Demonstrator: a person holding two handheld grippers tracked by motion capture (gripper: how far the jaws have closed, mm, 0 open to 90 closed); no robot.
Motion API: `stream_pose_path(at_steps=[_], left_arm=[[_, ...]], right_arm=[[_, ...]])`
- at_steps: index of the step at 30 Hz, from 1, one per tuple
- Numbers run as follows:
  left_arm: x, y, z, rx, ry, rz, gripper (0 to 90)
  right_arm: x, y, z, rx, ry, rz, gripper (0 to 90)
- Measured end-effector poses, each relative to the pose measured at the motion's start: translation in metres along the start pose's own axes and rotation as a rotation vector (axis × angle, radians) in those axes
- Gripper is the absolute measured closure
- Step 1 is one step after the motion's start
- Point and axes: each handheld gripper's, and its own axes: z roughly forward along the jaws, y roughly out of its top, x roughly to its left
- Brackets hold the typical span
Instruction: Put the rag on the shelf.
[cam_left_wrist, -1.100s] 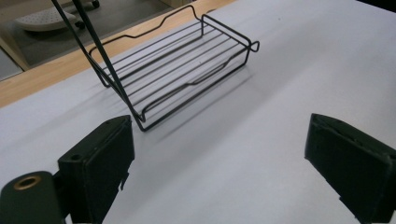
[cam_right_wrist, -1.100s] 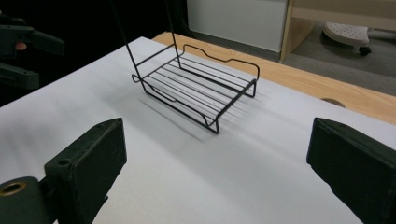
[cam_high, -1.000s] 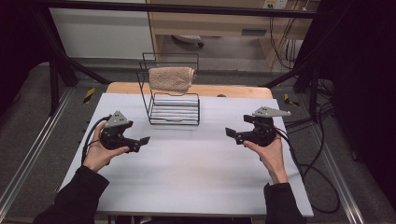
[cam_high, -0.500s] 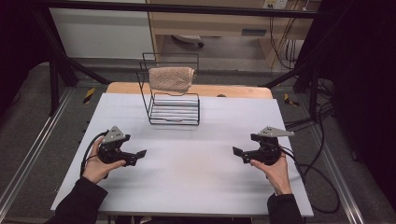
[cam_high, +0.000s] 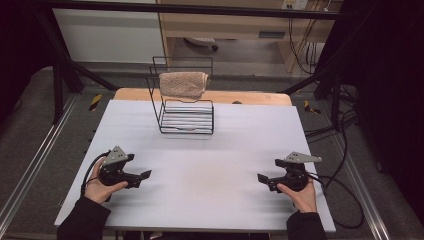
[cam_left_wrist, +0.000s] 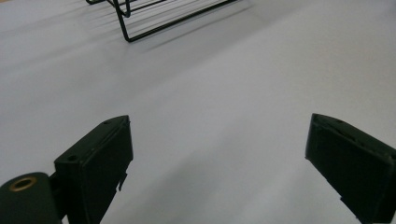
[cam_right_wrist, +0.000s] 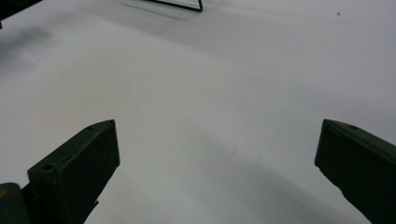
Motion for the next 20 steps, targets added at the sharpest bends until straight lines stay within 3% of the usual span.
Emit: stream_pose_path(at_steps=[8,20], left_arm=[[0.002,-0.011,-0.002,0.018,0.006,-0.003,6.4],[0.003,-0.017,-0.002,0.031,0.005,0.002,5.1]], right_arm=[[-0.005,-0.017,-0.008,0.022,-0.002,0.001,0.6],[-0.004,-0.02,-0.008,0.033,0.015,-0.015,0.6]])
